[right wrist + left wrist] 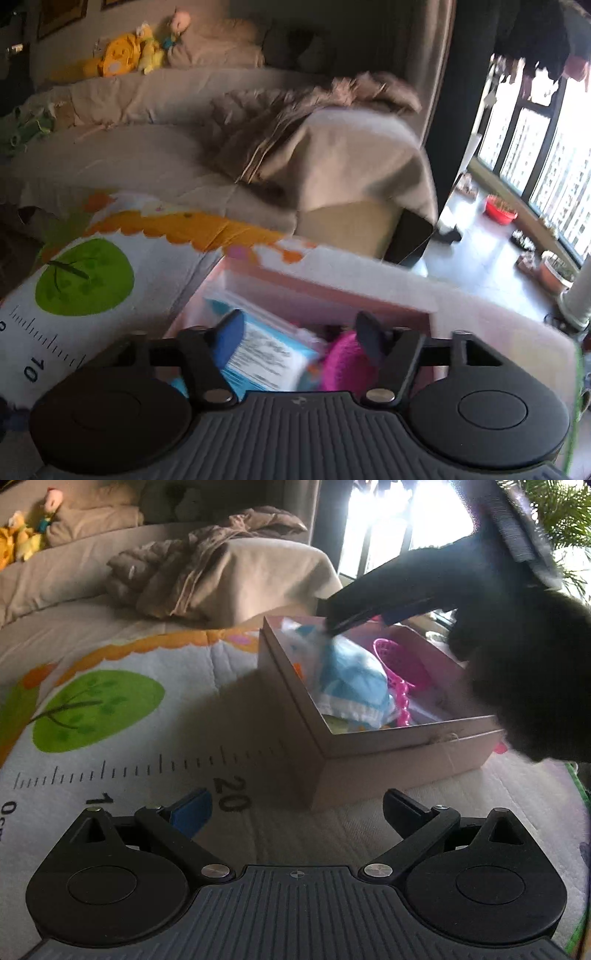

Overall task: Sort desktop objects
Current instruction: 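Carry the packet and net over the pink box and open both grippers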

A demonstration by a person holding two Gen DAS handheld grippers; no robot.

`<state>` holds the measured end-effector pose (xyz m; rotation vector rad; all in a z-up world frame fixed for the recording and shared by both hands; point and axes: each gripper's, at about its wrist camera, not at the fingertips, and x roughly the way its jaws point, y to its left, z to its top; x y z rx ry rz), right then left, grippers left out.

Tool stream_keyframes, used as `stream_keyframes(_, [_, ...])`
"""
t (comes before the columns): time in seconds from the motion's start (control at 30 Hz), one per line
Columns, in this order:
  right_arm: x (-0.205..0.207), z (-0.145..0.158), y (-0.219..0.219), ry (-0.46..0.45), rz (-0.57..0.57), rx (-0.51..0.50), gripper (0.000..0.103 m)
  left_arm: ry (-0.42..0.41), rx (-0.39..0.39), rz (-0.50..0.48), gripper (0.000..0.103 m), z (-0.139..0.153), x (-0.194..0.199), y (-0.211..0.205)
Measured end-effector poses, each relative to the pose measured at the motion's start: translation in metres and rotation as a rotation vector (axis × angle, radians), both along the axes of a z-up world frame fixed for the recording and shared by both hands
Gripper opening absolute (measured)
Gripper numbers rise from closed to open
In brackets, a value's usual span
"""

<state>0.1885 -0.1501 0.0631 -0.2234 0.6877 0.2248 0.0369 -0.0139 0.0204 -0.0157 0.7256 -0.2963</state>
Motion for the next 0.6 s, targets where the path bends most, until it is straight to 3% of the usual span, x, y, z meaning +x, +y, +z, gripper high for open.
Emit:
stream_keyframes(0.07, [0.003, -0.011, 0.012, -0.022, 0.000, -0.066, 0.056, 0.001, 0.009, 0.010, 0.102, 0.000, 0.001, 0.002])
stream_keyframes(0.13, [0.005, -0.023, 0.021, -0.066, -0.046, -0.214, 0.056, 0.001, 0.013, 0.018, 0.102, 0.001, -0.001, 0.002])
stream_keyframes(0.17, [0.007, -0.026, 0.018, -0.042, -0.058, -0.207, 0.056, 0.002, 0.013, 0.022, 0.102, 0.001, 0.000, 0.002])
stream_keyframes(0.27, [-0.004, -0.022, 0.003, 0.034, 0.009, -0.054, 0.053, 0.008, 0.009, 0.030, 0.102, 0.000, 0.002, 0.003])
stream_keyframes(0.33, [-0.021, -0.018, -0.002, 0.026, 0.053, -0.012, 0.054, 0.015, 0.015, 0.035, 0.102, -0.001, 0.003, 0.002])
stream_keyframes(0.43, [-0.043, -0.006, -0.017, -0.027, 0.033, 0.018, 0.059, 0.014, 0.021, 0.032, 0.102, -0.001, 0.003, 0.002])
stream_keyframes(0.5, [-0.064, 0.003, -0.035, -0.107, -0.020, 0.021, 0.072, 0.010, 0.027, 0.038, 0.102, -0.001, 0.003, 0.003])
stream_keyframes(0.6, [-0.095, 0.005, -0.069, -0.167, -0.083, 0.025, 0.079, 0.009, 0.035, 0.054, 0.102, -0.001, 0.006, 0.004])
